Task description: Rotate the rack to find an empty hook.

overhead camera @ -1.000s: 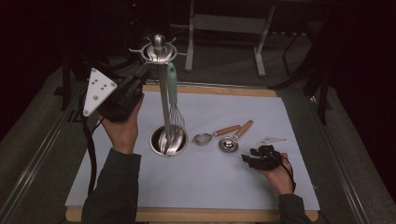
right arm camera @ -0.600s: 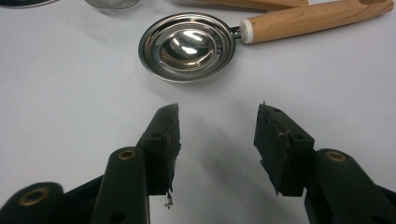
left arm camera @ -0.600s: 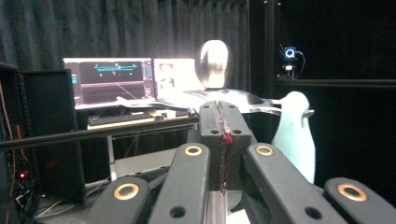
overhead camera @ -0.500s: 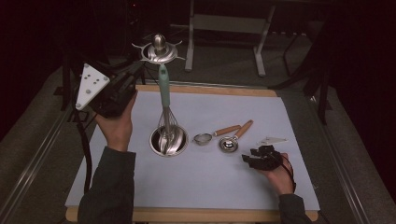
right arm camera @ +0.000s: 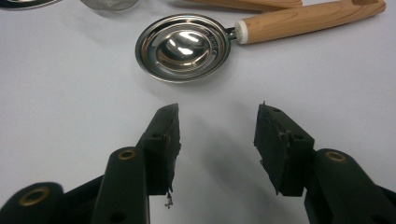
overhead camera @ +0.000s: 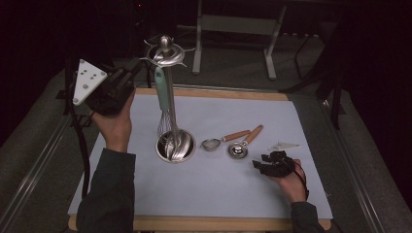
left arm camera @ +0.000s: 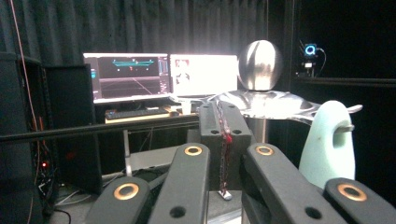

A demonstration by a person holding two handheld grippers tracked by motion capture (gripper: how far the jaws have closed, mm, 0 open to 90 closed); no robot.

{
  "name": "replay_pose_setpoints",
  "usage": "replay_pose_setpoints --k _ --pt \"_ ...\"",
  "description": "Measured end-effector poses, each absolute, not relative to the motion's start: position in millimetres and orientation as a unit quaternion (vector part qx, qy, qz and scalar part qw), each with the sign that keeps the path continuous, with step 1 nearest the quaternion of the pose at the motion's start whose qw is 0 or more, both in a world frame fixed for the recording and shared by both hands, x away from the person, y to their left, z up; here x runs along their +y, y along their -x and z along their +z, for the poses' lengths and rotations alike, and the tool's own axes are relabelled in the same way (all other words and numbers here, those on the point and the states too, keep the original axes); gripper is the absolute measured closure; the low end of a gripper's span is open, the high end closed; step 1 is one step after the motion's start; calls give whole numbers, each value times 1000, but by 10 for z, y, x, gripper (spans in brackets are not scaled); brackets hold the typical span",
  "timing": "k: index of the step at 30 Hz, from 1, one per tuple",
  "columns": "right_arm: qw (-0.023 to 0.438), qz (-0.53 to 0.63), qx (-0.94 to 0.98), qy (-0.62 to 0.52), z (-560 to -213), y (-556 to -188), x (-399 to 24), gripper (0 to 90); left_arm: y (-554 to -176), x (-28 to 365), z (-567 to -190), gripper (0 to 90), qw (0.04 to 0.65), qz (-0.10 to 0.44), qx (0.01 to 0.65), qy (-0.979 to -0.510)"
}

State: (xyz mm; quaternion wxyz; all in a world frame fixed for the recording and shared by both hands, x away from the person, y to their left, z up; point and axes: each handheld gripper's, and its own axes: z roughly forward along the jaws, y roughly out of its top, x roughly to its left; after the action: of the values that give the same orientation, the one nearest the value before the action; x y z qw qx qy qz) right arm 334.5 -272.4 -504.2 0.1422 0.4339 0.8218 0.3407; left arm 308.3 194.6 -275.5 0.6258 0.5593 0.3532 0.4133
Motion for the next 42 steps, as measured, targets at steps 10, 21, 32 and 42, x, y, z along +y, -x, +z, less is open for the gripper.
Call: replay_pose_setpoints --k 10,21,32,42 --pt "142 342 820 -436 -5035 -3341 -2730 501 -3160 1977 -2730 898 614 414 359 -568" --pt "142 341 821 -436 -5040 -3345 -2736 502 -3246 2004 -2690 899 606 415 367 -571" --pt "142 341 821 -436 -5049 -3349 -2739 502 -3372 2024 -2662 899 605 407 376 -572" --pt "142 342 820 -436 -5045 -3348 -2743 502 -3451 2041 -2645 898 607 399 374 -576"
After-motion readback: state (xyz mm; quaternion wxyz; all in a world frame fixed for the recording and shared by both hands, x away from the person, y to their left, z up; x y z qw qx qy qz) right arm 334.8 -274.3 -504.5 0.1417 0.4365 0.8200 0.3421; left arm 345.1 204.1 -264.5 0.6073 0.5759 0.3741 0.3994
